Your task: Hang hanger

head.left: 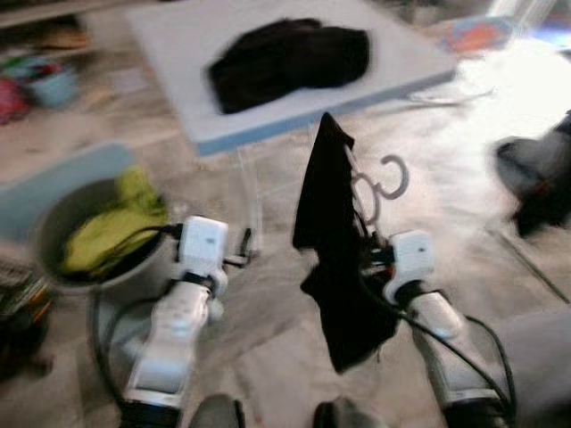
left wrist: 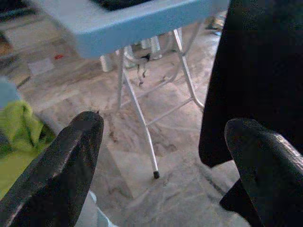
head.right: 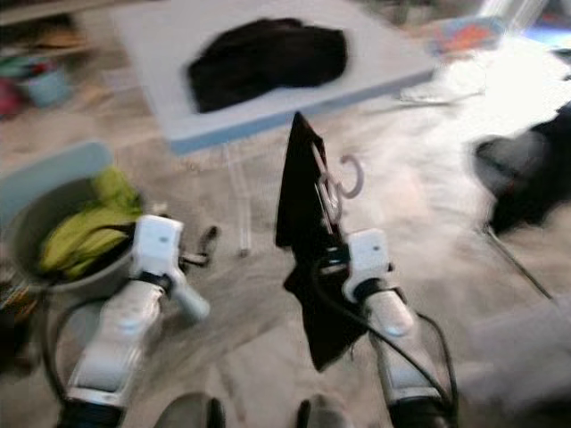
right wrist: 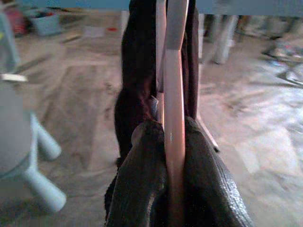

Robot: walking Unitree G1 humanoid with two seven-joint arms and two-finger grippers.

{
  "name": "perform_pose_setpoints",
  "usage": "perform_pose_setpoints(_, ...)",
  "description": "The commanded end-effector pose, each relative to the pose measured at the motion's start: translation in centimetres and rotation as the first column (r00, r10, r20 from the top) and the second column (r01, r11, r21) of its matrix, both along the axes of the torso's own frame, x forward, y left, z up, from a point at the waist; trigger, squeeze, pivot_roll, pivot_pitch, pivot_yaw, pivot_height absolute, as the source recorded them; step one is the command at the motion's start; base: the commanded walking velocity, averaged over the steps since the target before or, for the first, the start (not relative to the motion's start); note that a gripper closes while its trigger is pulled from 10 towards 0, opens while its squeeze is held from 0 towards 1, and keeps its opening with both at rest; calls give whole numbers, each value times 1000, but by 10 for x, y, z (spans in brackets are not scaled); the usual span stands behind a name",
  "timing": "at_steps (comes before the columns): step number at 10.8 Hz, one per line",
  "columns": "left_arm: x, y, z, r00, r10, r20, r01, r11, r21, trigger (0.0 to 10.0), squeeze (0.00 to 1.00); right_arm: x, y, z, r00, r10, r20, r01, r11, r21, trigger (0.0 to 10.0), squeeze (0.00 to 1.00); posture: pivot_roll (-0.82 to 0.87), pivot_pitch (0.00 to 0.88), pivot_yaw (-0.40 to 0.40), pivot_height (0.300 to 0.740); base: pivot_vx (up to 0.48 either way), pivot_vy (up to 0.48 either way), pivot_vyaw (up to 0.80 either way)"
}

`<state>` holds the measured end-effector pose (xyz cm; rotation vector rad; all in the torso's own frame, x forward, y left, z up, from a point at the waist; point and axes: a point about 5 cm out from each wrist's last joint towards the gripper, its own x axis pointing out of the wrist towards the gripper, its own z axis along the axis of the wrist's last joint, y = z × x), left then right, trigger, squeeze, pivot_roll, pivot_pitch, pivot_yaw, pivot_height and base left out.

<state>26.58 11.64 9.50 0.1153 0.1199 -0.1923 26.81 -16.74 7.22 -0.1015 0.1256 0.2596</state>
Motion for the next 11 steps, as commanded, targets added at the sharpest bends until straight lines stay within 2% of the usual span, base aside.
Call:
perform_pose_setpoints(1,0,4,-1,1000,14,-6,-14,1000,12,10000,0,4,3,13,998,30,55,-30,1000,4,10000,0,-56,88,-6,740,0,0,800)
perform_pose_setpoints(2,1,1,-3,1000,-8,-19,8,1000,20,10000,0,3,5,11,997,68,39,-69,998,7,10000,0,-55,88,-9,740,0,0,800)
perform_pose_setpoints(3,4,5,-6,998,-32,-46,33,999,36,10000,0,-1,14,12,980,198,23,-198,980,-10,10000,0,-55,87,-9,740,0,0,800)
perform_pose_setpoints(4,8,10,-7,997,-43,-68,45,999,18,10000,0,-4,19,14,954,298,8,-298,954,-28,10000,0,-55,88,-4,740,0,0,800)
perform_pose_setpoints(5,13,17,-6,996,-32,-83,34,999,18,10000,0,-8,17,14,928,371,-19,-372,928,-37,10000,0,-55,88,-4,740,0,0,0)
perform_pose_setpoints(7,25,32,-4,997,16,-73,-11,998,68,10000,0,-20,11,17,835,546,-75,-550,831,-84,10000,0,-61,81,-1,740,0,0,0)
perform_pose_setpoints(8,28,34,-1,998,23,-65,-19,998,61,10000,0,-26,11,18,786,609,-106,-618,781,-89,10000,0,-61,81,-1,740,0,0,0)
perform_pose_setpoints(9,34,33,5,999,33,-43,-32,999,36,10000,0,-30,12,15,756,641,-132,-654,747,-118,10000,0,-61,74,-1,740,0,0,0)
perform_pose_setpoints(10,39,27,8,999,37,-39,-37,999,0,10000,0,-22,13,9,810,571,-134,-586,796,-152,10000,0,-58,71,-2,740,0,0,0)
perform_pose_setpoints(11,40,12,10,999,4,-36,-5,999,-32,10000,0,-9,20,9,886,461,-55,-463,873,-154,10000,0,-57,65,-3,740,0,0,0)
